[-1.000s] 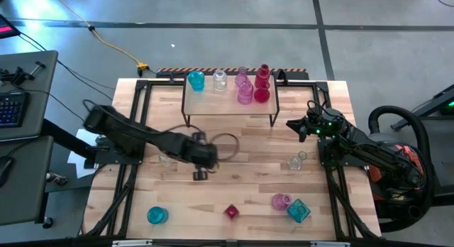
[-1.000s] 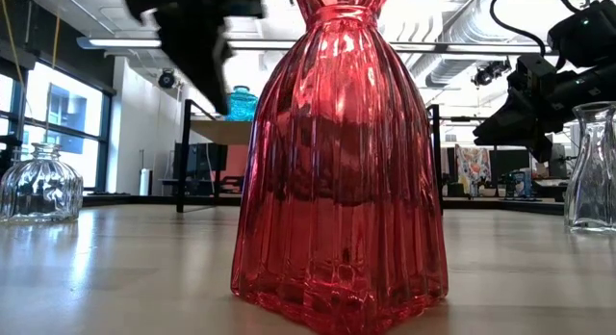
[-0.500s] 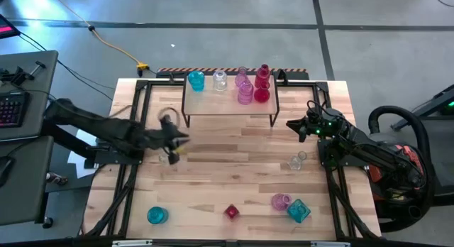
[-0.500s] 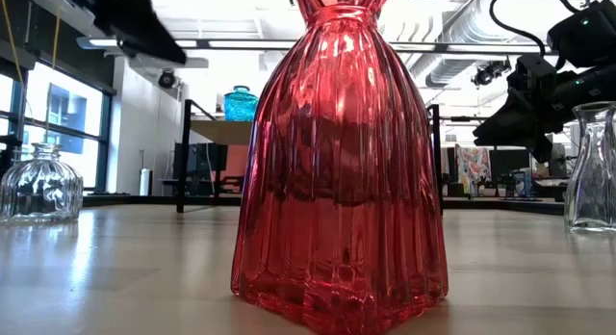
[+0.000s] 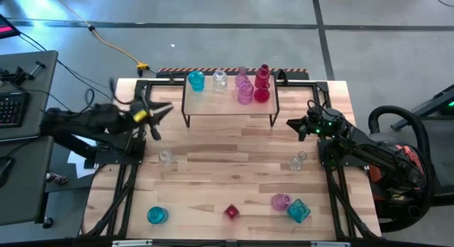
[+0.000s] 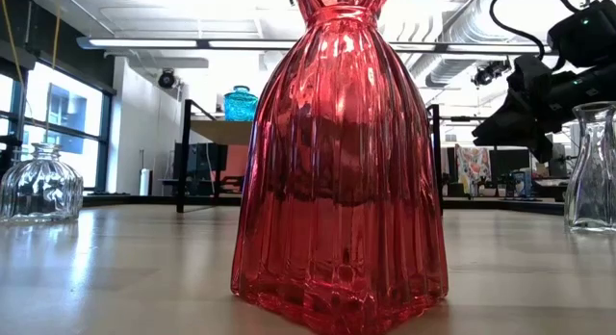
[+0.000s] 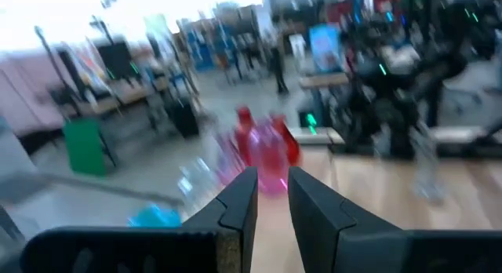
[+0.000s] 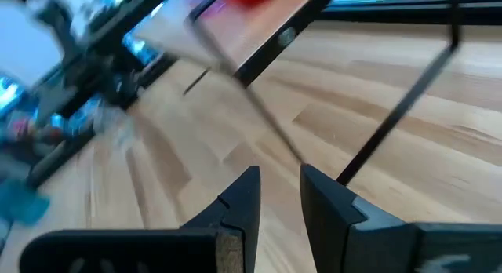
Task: Sort vases onto shelf
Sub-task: Put the left violet vase on the shelf aligned with the other violet vase
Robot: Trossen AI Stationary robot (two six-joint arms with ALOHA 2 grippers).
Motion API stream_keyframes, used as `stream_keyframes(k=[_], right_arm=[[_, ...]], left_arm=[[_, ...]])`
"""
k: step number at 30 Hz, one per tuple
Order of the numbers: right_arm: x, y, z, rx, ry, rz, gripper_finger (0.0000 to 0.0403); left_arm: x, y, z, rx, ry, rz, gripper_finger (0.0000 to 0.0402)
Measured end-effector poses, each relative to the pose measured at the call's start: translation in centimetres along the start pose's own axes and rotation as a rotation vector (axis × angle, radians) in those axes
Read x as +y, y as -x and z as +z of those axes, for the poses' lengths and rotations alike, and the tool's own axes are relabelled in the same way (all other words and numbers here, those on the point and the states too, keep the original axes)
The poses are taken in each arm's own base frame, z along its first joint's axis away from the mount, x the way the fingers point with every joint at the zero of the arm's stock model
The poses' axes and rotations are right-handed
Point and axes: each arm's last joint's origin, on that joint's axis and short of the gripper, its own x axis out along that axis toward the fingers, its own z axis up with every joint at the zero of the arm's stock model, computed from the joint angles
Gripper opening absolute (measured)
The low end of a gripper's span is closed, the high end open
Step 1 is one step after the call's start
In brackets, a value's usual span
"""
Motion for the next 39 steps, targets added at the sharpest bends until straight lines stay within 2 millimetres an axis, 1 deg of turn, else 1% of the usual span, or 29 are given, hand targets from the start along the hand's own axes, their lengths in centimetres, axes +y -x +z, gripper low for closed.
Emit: stream_keyframes(k=[2,4,7,9,11,13,15,19,22,25,28,33,36,39], right_arm=[[0.1,0.0,0.3,-0.035,-0.147,-0.004,0.0073],[0.2,0.0,0.5,-0.055,-0.363,0.017,0.0073],[0.4,0.0,0.8,-0.078,-0.588,0.056,0.0073],[0.6,0.1,1.1,-0.079,-0.663,0.101,0.0073],[1.0,0.2,1.5,-0.086,-0.688,0.172,0.0073],[1.5,0.4,2.2,-0.128,-0.726,0.258,0.0073],[2.3,0.9,3.4,-0.215,-0.717,0.383,0.0073],[3.9,2.6,5.4,-0.422,-0.602,0.631,0.0073],[4.4,3.6,6.2,-0.542,-0.562,0.710,0.0073],[4.7,3.9,6.9,-0.587,-0.542,0.675,0.0073],[5.4,4.1,8.1,-0.599,-0.535,0.621,0.0073],[7.3,3.9,11.6,-0.630,-0.431,0.572,0.0073],[8.4,3.3,13.7,-0.645,-0.348,0.527,0.0073],[9.3,2.4,15.7,-0.656,-0.335,0.491,0.0073]], left_arm=[[0.6,0.2,0.6,-0.057,-0.016,0.036,0.0065],[1.1,0.5,1.1,-0.107,-0.006,0.071,0.0065],[1.8,0.7,1.6,-0.158,0.060,0.112,0.0065],[2.1,0.9,1.9,-0.192,0.126,0.134,0.0065],[2.4,1.0,2.1,-0.215,0.176,0.151,0.0065],[2.6,1.0,2.1,-0.221,0.213,0.162,0.0065],[2.7,0.9,2.1,-0.221,0.239,0.170,0.0065],[2.8,0.9,2.1,-0.220,0.248,0.187,0.0065],[2.9,0.8,2.0,-0.216,0.224,0.203,0.0065],[3.0,0.8,2.0,-0.214,0.216,0.216,0.0065],[3.1,0.7,1.9,-0.205,0.208,0.222,0.0065],[3.1,0.7,1.7,-0.185,0.193,0.233,0.0065],[3.1,0.6,1.6,-0.179,0.186,0.223,0.0065],[3.0,0.6,1.5,-0.173,0.175,0.190,0.0065]])
